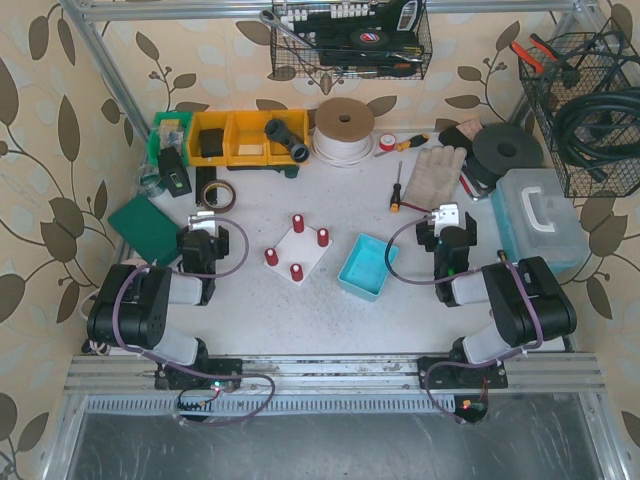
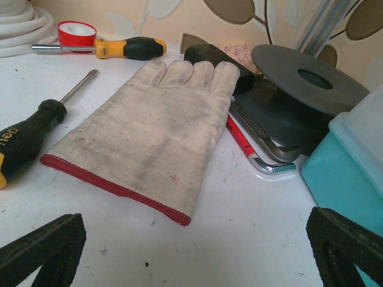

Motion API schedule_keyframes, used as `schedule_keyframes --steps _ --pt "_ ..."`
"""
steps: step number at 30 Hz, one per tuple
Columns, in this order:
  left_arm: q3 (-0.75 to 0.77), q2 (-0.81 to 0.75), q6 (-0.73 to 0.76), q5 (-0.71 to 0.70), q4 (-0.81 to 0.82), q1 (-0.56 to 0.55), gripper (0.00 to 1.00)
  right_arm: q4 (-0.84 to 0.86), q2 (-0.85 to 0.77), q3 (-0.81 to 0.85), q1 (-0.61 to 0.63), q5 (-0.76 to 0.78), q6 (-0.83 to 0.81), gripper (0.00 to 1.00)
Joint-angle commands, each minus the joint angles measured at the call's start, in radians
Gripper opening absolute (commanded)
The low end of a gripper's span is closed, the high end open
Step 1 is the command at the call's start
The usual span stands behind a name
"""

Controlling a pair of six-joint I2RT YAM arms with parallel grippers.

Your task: Install the large spring

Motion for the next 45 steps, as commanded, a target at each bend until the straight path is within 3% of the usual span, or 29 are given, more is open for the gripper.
schedule_keyframes --steps 1,45 --pt "0.026 -0.003 0.031 0.161 0.001 0.034 0.85 -0.015 -0.010 0.016 -0.005 -0.021 0.023 1.00" --pt "0.068 -0.003 -0.012 0.108 -0.081 0.049 0.86 -0.096 -0.010 0.055 -0.036 -0.058 0.044 1.00"
